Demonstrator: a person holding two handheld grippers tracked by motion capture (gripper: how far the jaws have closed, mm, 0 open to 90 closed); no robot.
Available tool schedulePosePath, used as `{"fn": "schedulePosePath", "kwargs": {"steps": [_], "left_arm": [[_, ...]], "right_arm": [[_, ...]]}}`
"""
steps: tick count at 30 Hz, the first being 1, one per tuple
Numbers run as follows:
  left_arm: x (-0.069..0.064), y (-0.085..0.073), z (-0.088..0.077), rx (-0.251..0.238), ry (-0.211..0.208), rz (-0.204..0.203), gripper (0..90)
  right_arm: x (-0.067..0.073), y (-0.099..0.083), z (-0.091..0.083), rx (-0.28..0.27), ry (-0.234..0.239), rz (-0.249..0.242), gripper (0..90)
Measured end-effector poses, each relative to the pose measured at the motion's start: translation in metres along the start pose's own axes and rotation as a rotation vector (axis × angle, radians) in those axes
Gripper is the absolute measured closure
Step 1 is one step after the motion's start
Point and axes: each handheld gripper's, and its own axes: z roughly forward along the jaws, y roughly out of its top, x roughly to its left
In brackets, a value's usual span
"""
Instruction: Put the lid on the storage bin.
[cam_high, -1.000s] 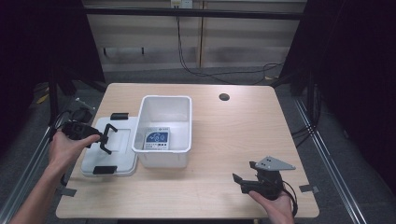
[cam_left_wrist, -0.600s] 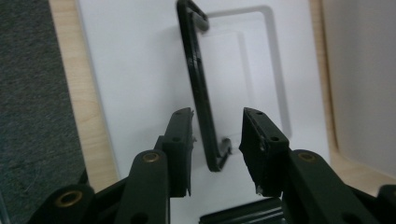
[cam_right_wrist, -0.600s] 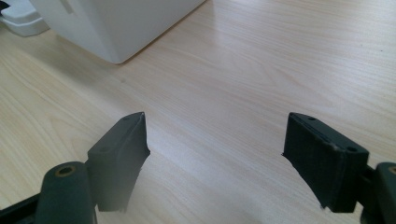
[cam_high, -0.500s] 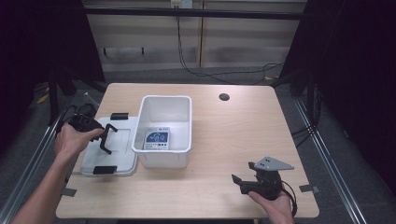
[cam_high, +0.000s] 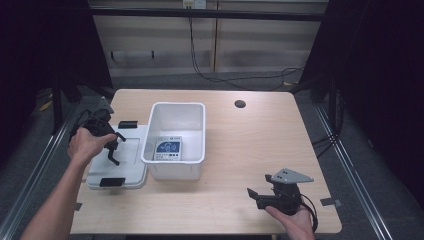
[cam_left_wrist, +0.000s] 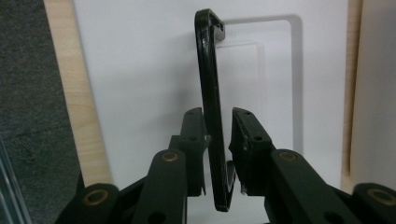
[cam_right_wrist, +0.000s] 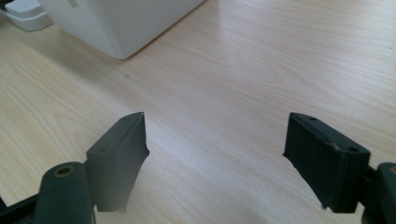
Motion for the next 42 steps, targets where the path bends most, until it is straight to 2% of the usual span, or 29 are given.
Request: {"fn": "schedulePosePath", "kwargs": {"steps": [1, 3, 4, 7, 8, 10, 12, 13, 17, 18, 20, 22, 24, 25, 31, 32, 33, 36, 37, 40, 42], "left_arm": [[0.000, 0.000, 0.001, 0.009, 0.002, 0.002, 75.6], [0.000, 0.001, 0.003, 0.009, 0.018, -0.020, 75.9], [0.001, 0.002, 0.004, 0.031, 0.020, -0.009, 76.2], [0.000, 0.003, 0.006, 0.026, 0.031, -0.068, 79.8], [-0.002, 0.004, 0.006, 0.036, 0.034, -0.074, 80.3], [-0.008, 0.006, 0.005, 0.059, 0.048, -0.055, 80.7], [-0.011, 0.008, 0.005, 0.059, 0.048, -0.067, 82.5], [-0.013, 0.008, 0.005, 0.067, 0.052, -0.054, 82.6], [-0.016, 0.010, 0.005, 0.074, 0.045, -0.087, 84.3], [-0.017, 0.010, 0.005, 0.083, 0.054, -0.079, 84.3], [-0.019, 0.012, 0.005, 0.088, 0.059, -0.088, 84.4], [-0.019, 0.012, 0.005, 0.094, 0.060, -0.081, 84.3], [-0.019, 0.011, 0.005, 0.088, 0.056, -0.093, 84.3], [-0.017, 0.011, 0.005, 0.092, 0.051, -0.083, 84.4], [-0.013, 0.009, 0.003, 0.087, 0.040, -0.109, 84.8], [-0.012, 0.009, 0.002, 0.078, 0.037, -0.120, 84.8], [-0.010, 0.008, 0.001, 0.086, 0.037, -0.107, 84.8], [-0.007, 0.006, -0.004, 0.074, 0.039, -0.130, 84.7], [-0.006, 0.006, -0.005, 0.081, 0.040, -0.119, 84.7], [-0.006, 0.005, -0.011, 0.061, 0.034, -0.138, 84.8], [-0.006, 0.005, -0.016, 0.073, 0.025, -0.120, 84.8]], "right_arm": [[0.000, 0.000, 0.000, 0.001, 0.001, -0.002, 20.4], [0.000, 0.000, 0.000, 0.001, 0.002, -0.002, 20.5], [0.000, 0.000, 0.000, 0.002, 0.002, -0.005, 20.4], [0.000, 0.000, 0.001, 0.005, 0.003, -0.007, 20.2], [0.001, 0.000, 0.001, 0.010, 0.003, -0.007, 20.2], [0.001, 0.000, 0.003, 0.014, 0.006, -0.014, 20.0], [0.002, 0.000, 0.003, 0.019, 0.004, -0.014, 20.0], [0.002, 0.000, 0.003, 0.018, 0.006, -0.017, 20.0], [0.002, 0.000, 0.003, 0.022, 0.007, -0.023, 19.9], [0.002, -0.001, 0.003, 0.023, 0.008, -0.023, 19.9], [0.003, 0.000, 0.004, 0.027, 0.005, -0.024, 19.9], [0.003, 0.000, 0.004, 0.028, 0.006, -0.029, 19.9], [0.003, 0.000, 0.005, 0.031, 0.006, -0.031, 19.9], [0.003, 0.000, 0.005, 0.030, 0.005, -0.032, 19.9], [0.002, 0.000, 0.004, 0.028, 0.000, -0.023, 19.9], [0.002, 0.000, 0.004, 0.027, 0.000, -0.024, 19.9], [0.001, 0.000, 0.004, 0.027, -0.001, -0.024, 19.9], [0.001, 0.000, 0.004, 0.027, -0.002, -0.026, 19.9], [0.001, 0.000, 0.004, 0.026, -0.002, -0.026, 19.9], [0.001, 0.000, 0.004, 0.030, -0.003, -0.023, 19.9], [0.002, 0.000, 0.004, 0.030, -0.002, -0.026, 19.9]]}}
